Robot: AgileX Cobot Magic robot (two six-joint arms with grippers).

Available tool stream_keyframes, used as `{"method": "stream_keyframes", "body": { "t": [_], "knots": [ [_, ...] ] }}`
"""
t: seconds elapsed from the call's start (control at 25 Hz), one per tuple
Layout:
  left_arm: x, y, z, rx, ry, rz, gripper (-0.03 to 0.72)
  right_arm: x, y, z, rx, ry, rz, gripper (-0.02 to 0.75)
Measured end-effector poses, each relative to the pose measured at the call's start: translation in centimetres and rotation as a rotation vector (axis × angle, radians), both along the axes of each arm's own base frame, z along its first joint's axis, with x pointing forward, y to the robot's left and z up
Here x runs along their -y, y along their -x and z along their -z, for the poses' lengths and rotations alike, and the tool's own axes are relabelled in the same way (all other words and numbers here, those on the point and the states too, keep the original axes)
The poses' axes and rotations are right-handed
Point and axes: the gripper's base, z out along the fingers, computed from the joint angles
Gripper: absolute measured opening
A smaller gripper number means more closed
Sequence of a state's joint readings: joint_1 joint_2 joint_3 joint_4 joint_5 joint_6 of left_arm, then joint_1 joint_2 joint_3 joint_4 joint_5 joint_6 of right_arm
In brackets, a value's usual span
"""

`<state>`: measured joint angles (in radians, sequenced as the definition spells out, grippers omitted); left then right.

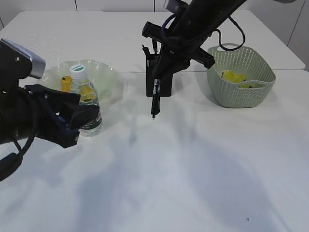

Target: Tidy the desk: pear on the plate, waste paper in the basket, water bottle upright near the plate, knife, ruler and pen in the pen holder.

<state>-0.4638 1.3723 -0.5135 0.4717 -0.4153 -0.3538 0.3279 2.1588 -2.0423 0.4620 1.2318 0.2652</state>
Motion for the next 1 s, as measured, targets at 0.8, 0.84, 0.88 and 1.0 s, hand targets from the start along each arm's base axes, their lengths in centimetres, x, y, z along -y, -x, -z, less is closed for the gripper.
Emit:
{"method": "stream_keyframes", "body": {
  "t": [0.8,0.84,0.88,1.0],
  "knots": [
    [2.6,-0.6,-7.0,-0.23,-0.052,-0.207,0.33,-1.9,0.9,0.0,-0.007,0.002,-0.025,0.088],
    [2.6,-0.5,-6.9,-0.253,-0.043,-0.219,0.325,-2.0,0.9,0.0,-0.011,-0.008,-0.025,0.088],
    [2.5,-0.4,-6.7,-0.281,-0.035,-0.232,0.323,-2.0,0.9,-0.1,-0.014,-0.016,-0.025,0.088],
    [2.4,-0.1,-6.3,-0.365,-0.017,-0.273,0.32,-2.2,0.9,-0.2,-0.016,-0.042,-0.02,0.088]
  ]
}}
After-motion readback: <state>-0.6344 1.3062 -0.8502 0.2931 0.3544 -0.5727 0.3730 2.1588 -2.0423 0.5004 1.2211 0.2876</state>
